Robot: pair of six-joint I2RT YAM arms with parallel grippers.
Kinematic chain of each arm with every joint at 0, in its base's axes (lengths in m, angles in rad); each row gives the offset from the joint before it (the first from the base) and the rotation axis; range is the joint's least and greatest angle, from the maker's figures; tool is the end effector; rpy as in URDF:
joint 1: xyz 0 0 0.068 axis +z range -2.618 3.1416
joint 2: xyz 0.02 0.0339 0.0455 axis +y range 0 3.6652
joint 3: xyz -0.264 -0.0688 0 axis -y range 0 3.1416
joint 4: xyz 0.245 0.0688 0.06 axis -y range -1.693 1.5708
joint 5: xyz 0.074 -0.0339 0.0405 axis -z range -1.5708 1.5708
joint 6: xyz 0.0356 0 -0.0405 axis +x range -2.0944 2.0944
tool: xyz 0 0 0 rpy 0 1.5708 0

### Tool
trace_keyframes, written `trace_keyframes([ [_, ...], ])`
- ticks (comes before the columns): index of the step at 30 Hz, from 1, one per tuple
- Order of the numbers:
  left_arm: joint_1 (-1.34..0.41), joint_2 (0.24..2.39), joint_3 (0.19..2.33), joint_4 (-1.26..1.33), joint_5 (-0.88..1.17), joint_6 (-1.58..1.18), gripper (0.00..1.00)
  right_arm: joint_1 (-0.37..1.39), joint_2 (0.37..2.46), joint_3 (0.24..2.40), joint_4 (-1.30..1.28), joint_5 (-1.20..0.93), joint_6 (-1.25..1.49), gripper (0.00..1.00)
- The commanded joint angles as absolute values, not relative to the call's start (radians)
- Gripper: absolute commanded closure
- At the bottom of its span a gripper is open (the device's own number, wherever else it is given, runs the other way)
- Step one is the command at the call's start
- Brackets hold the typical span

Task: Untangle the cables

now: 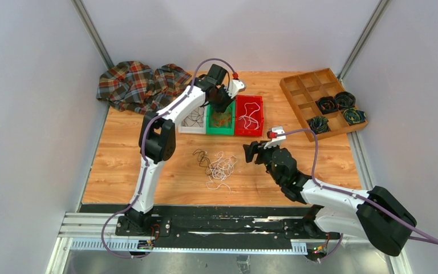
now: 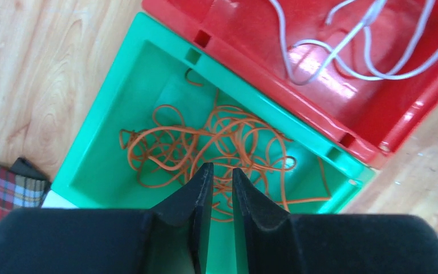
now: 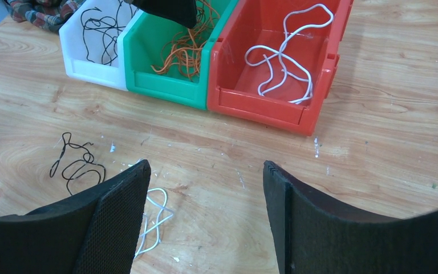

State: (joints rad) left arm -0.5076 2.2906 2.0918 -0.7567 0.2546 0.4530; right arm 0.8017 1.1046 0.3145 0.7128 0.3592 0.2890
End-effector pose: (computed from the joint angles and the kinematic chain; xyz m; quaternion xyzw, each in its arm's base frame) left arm 0.4402 -0.2551 0.2339 0.4709 0.8206 -0.1291 0.2970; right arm 0.1644 0.1518 0.2092 -0.0657 0.7293 0.2346 0.6394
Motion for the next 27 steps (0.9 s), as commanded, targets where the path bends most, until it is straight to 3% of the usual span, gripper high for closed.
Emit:
trace_keyframes([
  [1, -0.515, 2.308, 2.073, -0.663, 0.137, 0.483, 0.78, 0.779, 1.11, 0.305, 0.738, 0.372, 0.299, 0.28],
  [6, -0.503, 2.266, 2.081, -0.743, 0.153, 0.48, 0.73, 0.778, 1.11, 0.315, 0.723, 0.382, 0.302, 0.29],
  [14, -0.462, 1.916, 1.918, -0.943, 0.412, 0.496, 0.01, 0.795, 1.112, 0.487, 0.501, 0.323, 0.219, 0.27],
  [23, -0.454, 1.662, 1.559, -1.077, 0.426, 0.717, 0.02, 0.818, 1.075, 0.597, 0.346, 0.271, 0.175, 0.28],
  [27, -0.432, 1.676, 1.446, -1.047, 0.441, 0.697, 0.19, 0.819, 1.055, 0.585, 0.324, 0.269, 0.192, 0.29],
])
